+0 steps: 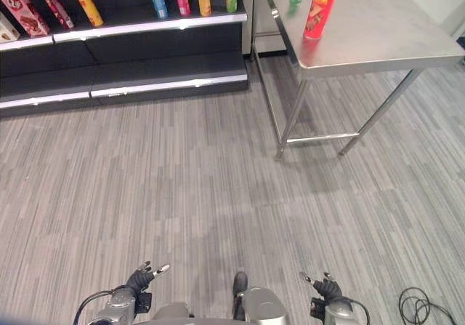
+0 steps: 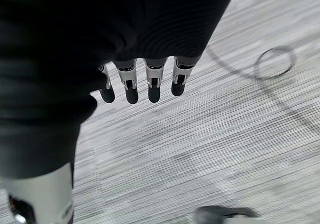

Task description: Put the goods on the table back onto the shelves and tidy them up.

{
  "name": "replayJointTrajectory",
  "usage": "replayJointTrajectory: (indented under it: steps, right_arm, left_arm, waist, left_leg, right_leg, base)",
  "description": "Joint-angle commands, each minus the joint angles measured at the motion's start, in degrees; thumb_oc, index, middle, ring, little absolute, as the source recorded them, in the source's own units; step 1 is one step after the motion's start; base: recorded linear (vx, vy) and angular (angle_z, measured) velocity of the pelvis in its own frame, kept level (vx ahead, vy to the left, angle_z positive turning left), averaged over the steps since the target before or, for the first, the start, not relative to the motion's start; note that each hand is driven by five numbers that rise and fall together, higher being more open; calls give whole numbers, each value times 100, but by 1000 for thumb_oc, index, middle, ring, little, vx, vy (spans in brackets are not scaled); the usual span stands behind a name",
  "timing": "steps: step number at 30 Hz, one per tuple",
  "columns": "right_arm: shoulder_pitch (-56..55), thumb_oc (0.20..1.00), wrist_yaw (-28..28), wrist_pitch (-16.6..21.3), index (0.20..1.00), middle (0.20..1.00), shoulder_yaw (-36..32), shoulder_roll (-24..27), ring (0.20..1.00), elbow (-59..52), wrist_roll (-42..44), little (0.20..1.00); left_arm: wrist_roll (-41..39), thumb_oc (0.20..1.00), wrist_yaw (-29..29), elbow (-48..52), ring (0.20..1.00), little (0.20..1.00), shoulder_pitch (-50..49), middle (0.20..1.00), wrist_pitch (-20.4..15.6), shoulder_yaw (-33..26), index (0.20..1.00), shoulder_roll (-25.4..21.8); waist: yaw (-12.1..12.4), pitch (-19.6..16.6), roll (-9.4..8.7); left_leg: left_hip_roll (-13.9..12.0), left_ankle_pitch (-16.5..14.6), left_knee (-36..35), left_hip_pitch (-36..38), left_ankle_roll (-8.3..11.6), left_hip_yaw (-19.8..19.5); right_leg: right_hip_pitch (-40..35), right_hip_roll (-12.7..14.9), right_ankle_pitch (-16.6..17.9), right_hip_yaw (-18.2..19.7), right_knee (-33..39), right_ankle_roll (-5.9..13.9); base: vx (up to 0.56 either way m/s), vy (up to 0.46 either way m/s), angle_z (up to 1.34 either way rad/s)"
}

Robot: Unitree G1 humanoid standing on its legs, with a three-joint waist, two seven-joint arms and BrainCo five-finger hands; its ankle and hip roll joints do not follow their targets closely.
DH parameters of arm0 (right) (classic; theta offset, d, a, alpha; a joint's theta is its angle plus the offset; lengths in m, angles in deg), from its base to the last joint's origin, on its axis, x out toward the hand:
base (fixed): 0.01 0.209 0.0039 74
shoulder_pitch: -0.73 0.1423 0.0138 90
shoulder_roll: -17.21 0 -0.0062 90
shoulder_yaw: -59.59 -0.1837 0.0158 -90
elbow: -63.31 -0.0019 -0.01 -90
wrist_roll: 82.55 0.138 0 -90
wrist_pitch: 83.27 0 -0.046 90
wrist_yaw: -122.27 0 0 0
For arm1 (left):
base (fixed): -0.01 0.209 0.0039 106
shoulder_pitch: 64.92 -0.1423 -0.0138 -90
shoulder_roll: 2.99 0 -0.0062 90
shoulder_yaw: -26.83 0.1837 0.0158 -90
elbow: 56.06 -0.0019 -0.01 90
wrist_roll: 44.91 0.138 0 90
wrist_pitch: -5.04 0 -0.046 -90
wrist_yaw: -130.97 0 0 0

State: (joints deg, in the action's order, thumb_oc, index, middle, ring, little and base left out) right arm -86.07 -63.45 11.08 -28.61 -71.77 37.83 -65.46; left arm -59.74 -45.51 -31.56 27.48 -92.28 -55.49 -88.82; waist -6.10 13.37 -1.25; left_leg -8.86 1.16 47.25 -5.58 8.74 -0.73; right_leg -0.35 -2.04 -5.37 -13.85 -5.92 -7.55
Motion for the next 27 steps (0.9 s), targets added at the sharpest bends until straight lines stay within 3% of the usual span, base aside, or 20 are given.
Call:
replayJointTrajectory:
  steps: [1,3,4,5,7,8,11,12,13,15,16,17,18,19,20,21,24,25,26,27]
  right_arm:
    - [29,1000,-54,43,1000,1000,28,186,1000,-31,180,1000]
    - [40,1000,-34,25,1000,1000,85,179,1000,-18,121,1000]
    - [41,1000,-34,25,1000,1000,85,178,1000,-18,121,1000]
    - [13,1000,-12,5,1000,1000,99,160,1000,-27,58,1000]
    - [9,1000,-32,27,1000,1000,102,163,1000,12,-41,1000]
    - [14,1000,-34,27,1000,1000,58,155,1000,60,-57,1000]
    - [12,1000,-13,14,1000,1000,36,129,1000,104,-133,1000]
    - [-24,1000,37,-32,1000,1000,17,106,1000,169,-249,1000]
    - [-25,1000,37,-33,1000,1000,17,105,1000,168,-249,1000]
    - [-55,1000,61,-51,1000,1000,-31,88,1000,181,-334,1000]
    - [-52,1000,69,-62,1000,1000,-161,67,1000,282,-285,1000]
    - [-52,1000,69,-61,1000,1000,-162,65,1000,282,-285,1000]
    - [-104,1000,83,-85,1000,1000,-258,101,1000,237,-198,1000]
    - [-110,1000,64,-83,1000,1000,-301,115,1000,216,-148,1000]
    - [-110,1000,64,-83,1000,1000,-301,115,1000,215,-147,1000]
    - [-98,1000,27,-75,1000,1000,-336,125,1000,198,-89,1000]
    - [-152,1000,-30,-58,1000,1000,-407,94,1000,117,2,1000]
    - [-170,1000,-67,-43,1000,1000,-463,81,1000,133,20,1000]
    - [-192,1000,-95,-14,1000,1000,-534,115,1000,73,100,1000]
    - [-219,1000,-97,-15,1000,1000,-589,120,1000,48,145,1000]
  left_arm:
    - [-143,1000,24,342,1000,1000,-15,1000,-72,36,1000,-183]
    - [-81,1000,31,280,1000,1000,-32,1000,-73,72,1000,-143]
    - [-81,1000,31,279,1000,1000,-32,1000,-73,72,1000,-144]
    - [-18,1000,18,213,1000,1000,-93,1000,-65,92,1000,-122]
    - [41,1000,1,173,1000,1000,-157,1000,-89,90,1000,-98]
    - [115,1000,15,89,1000,1000,-152,1000,-75,107,1000,-100]
    - [194,1000,-2,9,1000,1000,-161,1000,-75,74,1000,-135]
    - [216,1000,-45,-70,1000,1000,-237,1000,-67,26,1000,-122]
    - [216,1000,-45,-70,1000,1000,-238,1000,-67,27,1000,-123]
    - [194,1000,-7,-124,1000,1000,-220,1000,-92,-19,1000,-139]
    - [238,1000,38,-216,1000,1000,-195,1000,-92,-52,1000,-180]
    - [238,1000,38,-218,1000,1000,-194,1000,-93,-51,1000,-182]
    - [254,1000,51,-137,1000,1000,-113,1000,-84,-25,1000,-273]
    - [226,1000,40,-75,1000,1000,-75,1000,-85,-29,1000,-323]
    - [226,1000,40,-74,1000,1000,-74,1000,-84,-29,1000,-324]
    - [230,1000,49,-24,1000,1000,-25,1000,-87,-10,1000,-372]
    - [261,1000,62,20,1000,1000,9,1000,-78,-15,1000,-470]
    - [253,1000,74,42,1000,1000,31,1000,-83,-7,1000,-509]
    - [211,1000,93,71,1000,1000,38,1000,-108,-25,1000,-527]
    - [225,1000,64,121,1000,1000,34,1000,-92,-17,1000,-553]
  waist:
    - [244,186,-187]
    - [344,187,-149]
    - [340,178,-163]
    - [470,105,-6]
    - [584,30,131]
    - [581,33,117]
    - [644,10,81]
    - [700,-115,154]
    - [700,-108,145]
    - [710,-208,76]
    - [683,-303,-17]
    - [697,-306,-29]
    - [564,-234,-105]
    - [494,-194,-42]
    - [501,-191,-49]
    - [432,-113,-9]
    - [332,17,73]
    - [248,42,122]
    - [155,67,128]
    - [112,32,128]
  left_leg:
    - [117,-382,-599,-154,-426,390]
    - [277,-495,-1685,-444,-374,398]
    - [294,-472,-1717,-440,-377,402]
    - [469,-314,-3364,-548,-314,231]
    - [680,165,-4327,-791,-218,-120]
    - [745,229,-4563,-934,-151,-10]
    - [781,361,-4508,-1107,-114,144]
    - [757,514,-4532,-963,-159,-137]
    - [765,514,-4537,-950,-160,-134]
    - [872,405,-4428,-895,-260,-206]
    - [950,202,-4404,-700,-373,-128]
    - [957,195,-4400,-700,-377,-111]
    - [1124,-108,-4191,-490,-640,-45]
    - [1153,-206,-4192,-343,-726,-86]
    - [1156,-210,-4187,-343,-726,-76]
    - [1163,-292,-4160,-246,-804,-75]
    - [1066,-491,-4118,-20,-861,9]
    - [980,-662,-4072,172,-856,92]
    - [951,-791,-4111,389,-852,122]
    - [952,-840,-4133,430,-856,157]
  right_leg:
    - [-226,405,-319,592,466,950]
    - [-464,457,-448,692,495,1028]
    - [-455,473,-445,690,497,1030]
    - [-770,430,-629,798,546,1141]
    - [-1029,333,-789,942,567,1175]
    - [-1189,353,-881,990,567,1195]
    - [-1433,394,-999,1203,570,1258]
    - [-1546,503,-1066,1344,488,1372]
    - [-1558,511,-1071,1343,488,1374]
    - [-1490,889,-946,1390,235,1628]
    - [-1159,1254,-381,1501,-358,1848]
    - [-1147,1267,-393,1516,-373,1853]
    - [-712,1560,834,1858,-1577,1899]
    - [-448,1582,1138,1930,-2061,1735]
    - [-435,1586,1125,1943,-2086,1735]
    - [-249,1601,1361,2012,-2562,1596]
    - [23,1753,1329,1872,-2985,1465]
    - [306,1813,1023,1548,-2757,1432]
    - [614,1557,459,1309,-2442,1383]
    - [712,1402,194,1101,-2046,1441]
  base:
    - [523,13,-27]
    - [334,60,-37]
    - [478,139,-22]
    - [503,144,-7]
    - [581,141,-10]
    - [480,96,-33]
    - [442,151,-50]
    - [343,161,-69]
    - [498,259,-80]
    - [436,265,-73]
    - [413,232,-48]
    - [511,291,-32]
    - [331,256,-27]
    - [326,253,-10]
    - [177,188,9]
    - [172,170,20]
    - [254,147,7]
    - [380,125,-14]
    - [491,125,-23]
    - [369,49,-45]
